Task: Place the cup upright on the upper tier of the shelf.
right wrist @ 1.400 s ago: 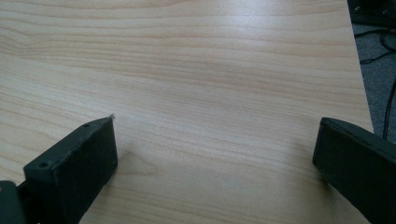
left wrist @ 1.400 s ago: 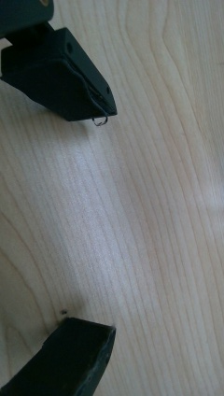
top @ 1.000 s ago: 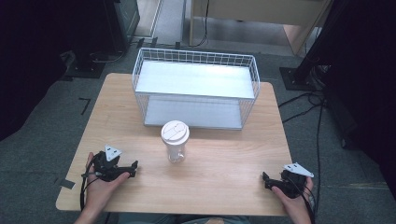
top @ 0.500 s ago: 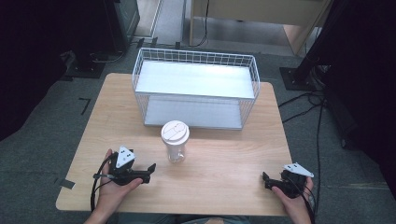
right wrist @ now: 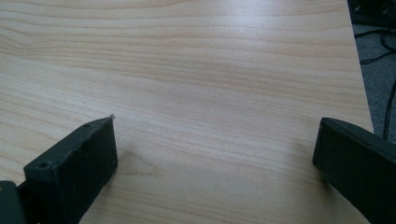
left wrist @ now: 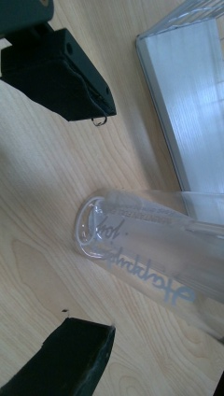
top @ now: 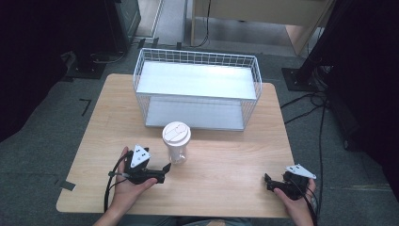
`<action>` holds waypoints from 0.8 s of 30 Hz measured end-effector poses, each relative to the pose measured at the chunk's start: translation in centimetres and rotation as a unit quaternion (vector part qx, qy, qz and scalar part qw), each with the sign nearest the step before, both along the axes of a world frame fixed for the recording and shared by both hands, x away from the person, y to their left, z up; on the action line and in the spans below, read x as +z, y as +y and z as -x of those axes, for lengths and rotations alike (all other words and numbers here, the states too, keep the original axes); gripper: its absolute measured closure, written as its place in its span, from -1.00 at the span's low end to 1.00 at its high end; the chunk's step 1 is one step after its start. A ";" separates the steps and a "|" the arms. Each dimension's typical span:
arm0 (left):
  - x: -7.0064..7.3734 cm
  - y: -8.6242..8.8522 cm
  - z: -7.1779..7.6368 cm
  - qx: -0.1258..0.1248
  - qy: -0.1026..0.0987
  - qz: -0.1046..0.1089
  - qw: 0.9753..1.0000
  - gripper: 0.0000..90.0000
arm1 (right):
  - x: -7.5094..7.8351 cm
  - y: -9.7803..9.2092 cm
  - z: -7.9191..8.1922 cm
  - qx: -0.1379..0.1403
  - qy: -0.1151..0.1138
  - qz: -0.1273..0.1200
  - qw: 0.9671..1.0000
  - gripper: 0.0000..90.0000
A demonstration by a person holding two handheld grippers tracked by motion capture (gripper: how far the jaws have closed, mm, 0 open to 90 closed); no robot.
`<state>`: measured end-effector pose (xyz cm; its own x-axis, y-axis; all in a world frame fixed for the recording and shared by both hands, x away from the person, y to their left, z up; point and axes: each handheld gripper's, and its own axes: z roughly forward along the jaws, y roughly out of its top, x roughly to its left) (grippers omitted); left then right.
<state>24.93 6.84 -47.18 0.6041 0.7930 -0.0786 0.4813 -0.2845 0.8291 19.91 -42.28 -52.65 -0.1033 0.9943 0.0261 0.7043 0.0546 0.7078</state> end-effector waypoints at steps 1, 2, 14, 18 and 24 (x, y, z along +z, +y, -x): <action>0.0 0.0 0.0 0.000 0.000 0.000 1.000 -1.00 | 0.0 0.0 0.0 0.000 0.000 0.000 1.000 -1.00; 0.1 -0.2 -0.2 -0.002 0.000 0.003 1.000 -1.00 | 0.0 0.0 0.0 0.000 0.000 0.000 1.000 -1.00; 0.9 -1.9 -1.1 -0.010 -0.014 0.010 1.000 -1.00 | 0.0 0.0 0.0 0.000 0.000 -0.001 1.000 -1.00; 0.9 -2.3 -1.5 -0.007 -0.015 0.010 1.000 -1.00 | 0.0 0.0 0.0 0.000 0.000 -0.001 1.000 -1.00; 1.0 -2.8 -2.0 0.000 -0.017 0.015 1.000 -1.00 | 0.0 0.0 0.0 0.000 0.000 -0.001 1.000 -1.00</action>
<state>26.91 4.04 -46.20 0.6065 0.7909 -0.0810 0.4524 -0.2595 0.8532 19.91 -42.28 -52.65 -0.1034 0.9943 0.0275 0.7042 0.0537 0.7080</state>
